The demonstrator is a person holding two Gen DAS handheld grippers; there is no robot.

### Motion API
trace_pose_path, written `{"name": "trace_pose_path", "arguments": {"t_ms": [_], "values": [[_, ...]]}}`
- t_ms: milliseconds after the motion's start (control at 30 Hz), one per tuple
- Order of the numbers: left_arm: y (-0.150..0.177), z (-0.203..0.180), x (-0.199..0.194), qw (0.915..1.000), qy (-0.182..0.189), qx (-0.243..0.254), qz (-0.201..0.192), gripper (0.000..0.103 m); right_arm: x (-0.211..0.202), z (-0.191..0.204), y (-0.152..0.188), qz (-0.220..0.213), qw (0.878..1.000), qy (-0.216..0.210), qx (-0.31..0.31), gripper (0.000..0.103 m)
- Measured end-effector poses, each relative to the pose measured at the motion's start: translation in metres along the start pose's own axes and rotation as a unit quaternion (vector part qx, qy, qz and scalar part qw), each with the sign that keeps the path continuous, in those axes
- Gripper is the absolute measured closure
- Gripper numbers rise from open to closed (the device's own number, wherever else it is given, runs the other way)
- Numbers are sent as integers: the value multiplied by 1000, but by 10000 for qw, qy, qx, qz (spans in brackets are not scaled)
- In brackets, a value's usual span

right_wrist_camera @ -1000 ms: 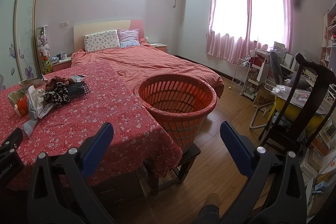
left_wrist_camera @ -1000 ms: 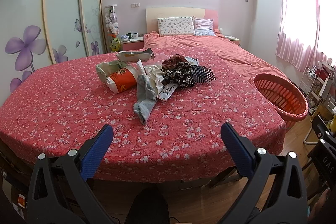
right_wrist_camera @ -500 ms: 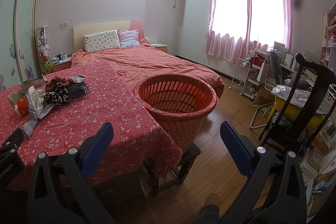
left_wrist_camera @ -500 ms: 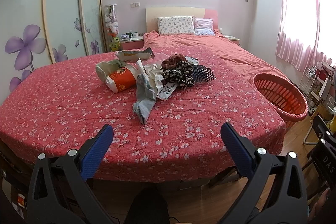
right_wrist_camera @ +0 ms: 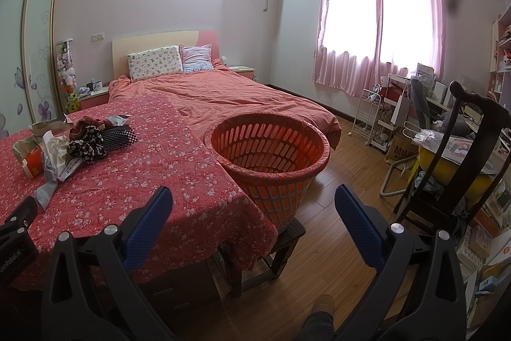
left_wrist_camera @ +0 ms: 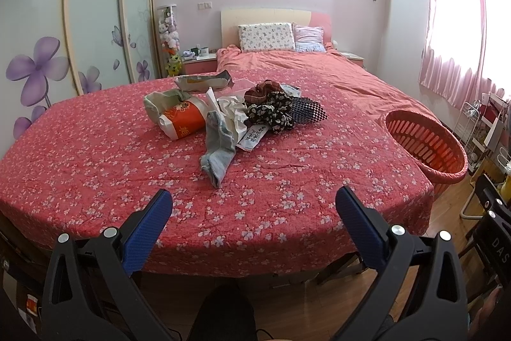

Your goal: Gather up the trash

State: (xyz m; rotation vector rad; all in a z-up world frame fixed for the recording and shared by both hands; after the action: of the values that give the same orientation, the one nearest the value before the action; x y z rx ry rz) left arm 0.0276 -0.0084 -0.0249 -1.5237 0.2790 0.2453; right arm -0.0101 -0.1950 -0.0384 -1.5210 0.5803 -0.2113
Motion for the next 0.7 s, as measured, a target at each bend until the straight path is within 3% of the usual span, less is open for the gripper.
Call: {"name": "trace_pose_path", "arguments": {"t_ms": [700], "values": [[3, 2, 7, 9999, 50, -33, 85, 2, 1, 0, 0, 4, 10000, -2, 5, 4]]}}
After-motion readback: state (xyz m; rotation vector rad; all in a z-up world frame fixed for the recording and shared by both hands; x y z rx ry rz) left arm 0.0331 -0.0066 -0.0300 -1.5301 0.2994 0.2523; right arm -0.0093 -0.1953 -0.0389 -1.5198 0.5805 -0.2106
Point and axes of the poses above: each gripper's, at about its wrist camera, not at the fingertips, and x roughly the way its jaws point, z to its left, y to its underside, the point moved 4 cm from there along x, roughly the way its jaws point, and after that the axes turned 14 degrees about -z, right-handed, at the moved point
